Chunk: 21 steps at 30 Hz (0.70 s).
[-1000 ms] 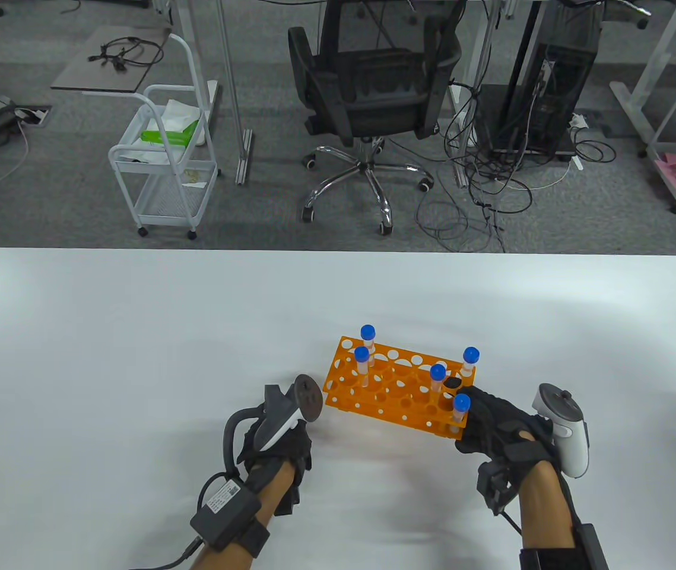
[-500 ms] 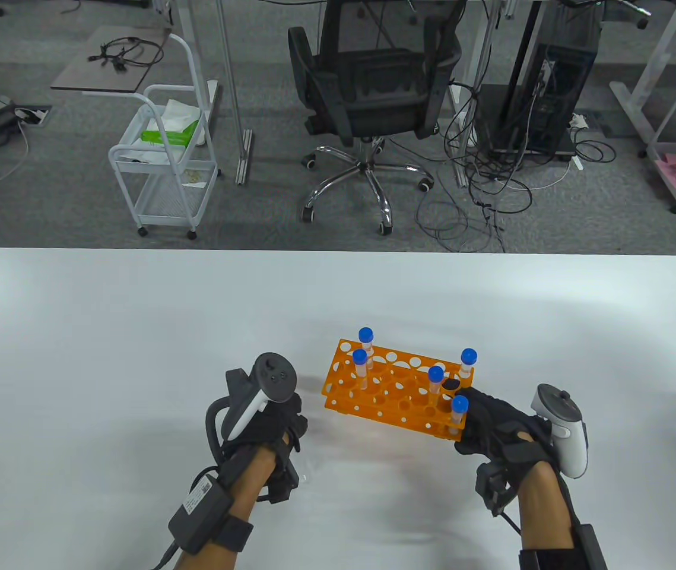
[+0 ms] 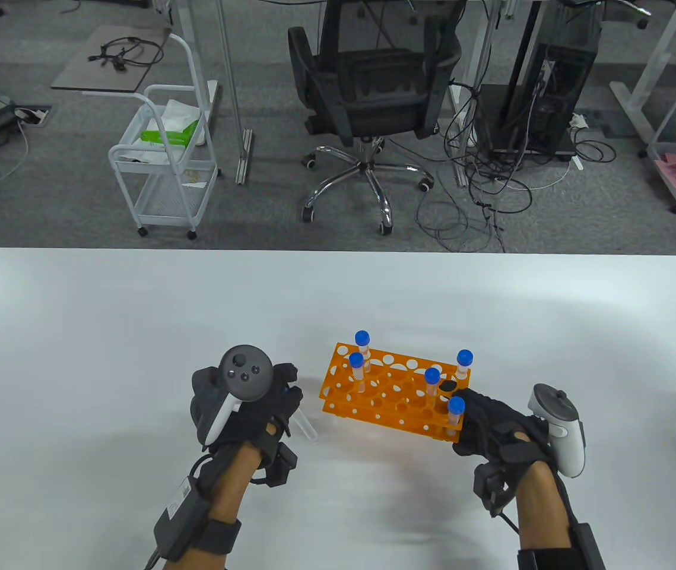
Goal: Insert test tubes into test tube rack (6 test tubes)
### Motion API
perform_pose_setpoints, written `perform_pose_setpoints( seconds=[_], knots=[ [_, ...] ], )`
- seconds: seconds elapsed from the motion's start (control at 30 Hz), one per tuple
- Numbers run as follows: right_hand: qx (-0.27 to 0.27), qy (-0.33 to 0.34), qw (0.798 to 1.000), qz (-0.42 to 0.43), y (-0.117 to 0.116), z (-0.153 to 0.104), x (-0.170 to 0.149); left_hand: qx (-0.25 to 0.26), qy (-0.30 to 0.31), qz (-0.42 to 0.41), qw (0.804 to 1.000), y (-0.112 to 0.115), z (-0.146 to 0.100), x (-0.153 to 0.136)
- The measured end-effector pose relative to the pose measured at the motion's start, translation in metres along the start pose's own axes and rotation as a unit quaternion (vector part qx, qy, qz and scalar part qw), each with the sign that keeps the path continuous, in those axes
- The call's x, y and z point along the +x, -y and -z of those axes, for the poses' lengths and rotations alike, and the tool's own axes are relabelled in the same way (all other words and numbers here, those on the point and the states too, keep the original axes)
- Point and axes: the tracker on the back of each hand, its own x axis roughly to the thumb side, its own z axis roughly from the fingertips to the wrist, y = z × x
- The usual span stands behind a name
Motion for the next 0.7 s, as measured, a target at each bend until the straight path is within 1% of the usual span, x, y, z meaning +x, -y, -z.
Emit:
perform_pose_setpoints(
  seconds=[0.27,0.7],
  knots=[
    [0.001,-0.005,1.000,-0.007,-0.002,0.001,-0.001,0.041,0.018,0.005,0.999,-0.017,-0.006,0.004],
    [0.008,-0.007,1.000,-0.016,-0.007,0.002,0.000,0.059,0.079,-0.006,0.995,-0.034,-0.018,0.025]
  ],
)
